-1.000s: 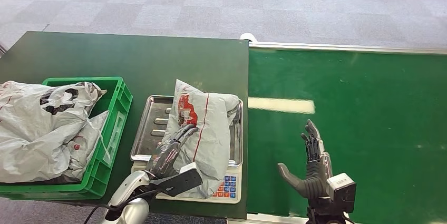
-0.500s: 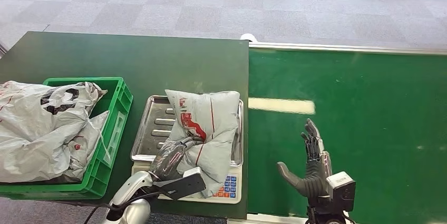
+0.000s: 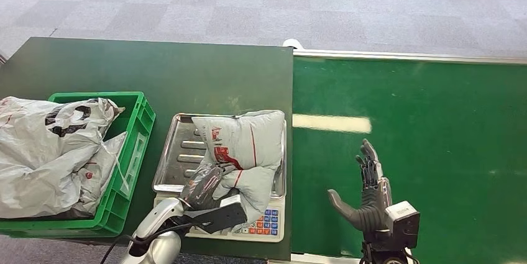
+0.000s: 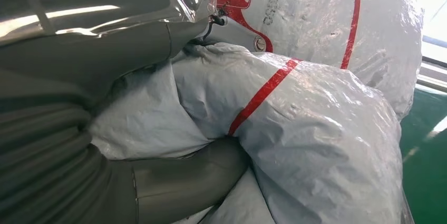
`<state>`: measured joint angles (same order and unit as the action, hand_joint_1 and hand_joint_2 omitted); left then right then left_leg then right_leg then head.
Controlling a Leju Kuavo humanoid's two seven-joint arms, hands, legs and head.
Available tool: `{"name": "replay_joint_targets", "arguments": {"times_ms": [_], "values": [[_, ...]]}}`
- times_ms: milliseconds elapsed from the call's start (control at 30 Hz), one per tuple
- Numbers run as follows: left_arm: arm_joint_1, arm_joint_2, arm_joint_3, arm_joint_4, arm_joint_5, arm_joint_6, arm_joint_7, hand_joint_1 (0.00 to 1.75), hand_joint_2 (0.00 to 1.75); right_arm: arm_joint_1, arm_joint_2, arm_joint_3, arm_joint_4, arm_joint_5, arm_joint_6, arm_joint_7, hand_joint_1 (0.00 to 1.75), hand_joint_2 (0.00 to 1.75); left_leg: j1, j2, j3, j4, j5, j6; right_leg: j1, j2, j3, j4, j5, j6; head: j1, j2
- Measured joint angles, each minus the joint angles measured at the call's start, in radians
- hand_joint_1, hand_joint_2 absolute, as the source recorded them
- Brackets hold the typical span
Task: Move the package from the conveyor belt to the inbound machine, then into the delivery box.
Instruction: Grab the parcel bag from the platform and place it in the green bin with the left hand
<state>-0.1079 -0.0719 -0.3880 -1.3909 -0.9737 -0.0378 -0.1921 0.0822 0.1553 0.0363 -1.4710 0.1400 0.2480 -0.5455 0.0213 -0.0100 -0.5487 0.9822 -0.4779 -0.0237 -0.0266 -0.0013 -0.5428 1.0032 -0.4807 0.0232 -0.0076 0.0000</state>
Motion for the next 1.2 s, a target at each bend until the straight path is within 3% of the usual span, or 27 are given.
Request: {"name": "replay_joint_targets", "arguments": {"times_ms": [233, 533, 733, 1000, 1200], "values": [[0.019, 0.003, 0.013, -0.023, 0.164, 0.171, -0.197, 1.75, 1.75, 0.004, 0.007, -0.004, 0.000, 0.001, 0.006, 0.002, 0.00, 1.75, 0.000, 0.003, -0.007, 0.000, 0.000, 0.000, 0.000, 0.001, -0.009, 0.000, 0.001, 0.000, 0.000, 0.000], [0.045, 0.008, 0.045, -0.111, 0.224, 0.322, -0.327, 1.75, 1.75, 0.004, 0.014, -0.011, 0.000, 0.001, 0.012, 0.003, 0.00, 1.75, 0.000, 0.004, -0.016, 0.000, 0.000, 0.000, 0.000, 0.002, -0.018, 0.001, 0.001, 0.000, 0.000, 0.000], [0.057, 0.018, 0.053, -0.149, 0.229, 0.370, -0.364, 1.75, 1.75, 0.003, 0.013, -0.012, 0.000, -0.004, 0.010, 0.003, 0.00, 1.75, 0.000, 0.004, -0.017, 0.000, 0.000, 0.000, 0.000, 0.002, -0.019, 0.001, 0.001, 0.000, 0.000, 0.000], [0.059, 0.042, 0.066, -0.205, 0.176, 0.624, -0.462, 1.75, 1.75, 0.003, 0.007, -0.012, 0.000, -0.030, -0.001, -0.001, 0.00, 1.75, 0.000, 0.004, -0.017, 0.000, 0.000, 0.000, 0.000, 0.002, -0.019, 0.001, 0.001, 0.000, 0.000, 0.000], [0.059, 0.062, 0.075, -0.236, 0.161, 0.678, -0.482, 1.75, 1.75, 0.004, 0.002, -0.012, 0.000, -0.034, -0.005, -0.002, 0.00, 1.75, 0.000, 0.004, -0.017, 0.000, 0.000, 0.000, 0.000, 0.002, -0.019, 0.001, 0.001, 0.000, 0.000, 0.000]]}}
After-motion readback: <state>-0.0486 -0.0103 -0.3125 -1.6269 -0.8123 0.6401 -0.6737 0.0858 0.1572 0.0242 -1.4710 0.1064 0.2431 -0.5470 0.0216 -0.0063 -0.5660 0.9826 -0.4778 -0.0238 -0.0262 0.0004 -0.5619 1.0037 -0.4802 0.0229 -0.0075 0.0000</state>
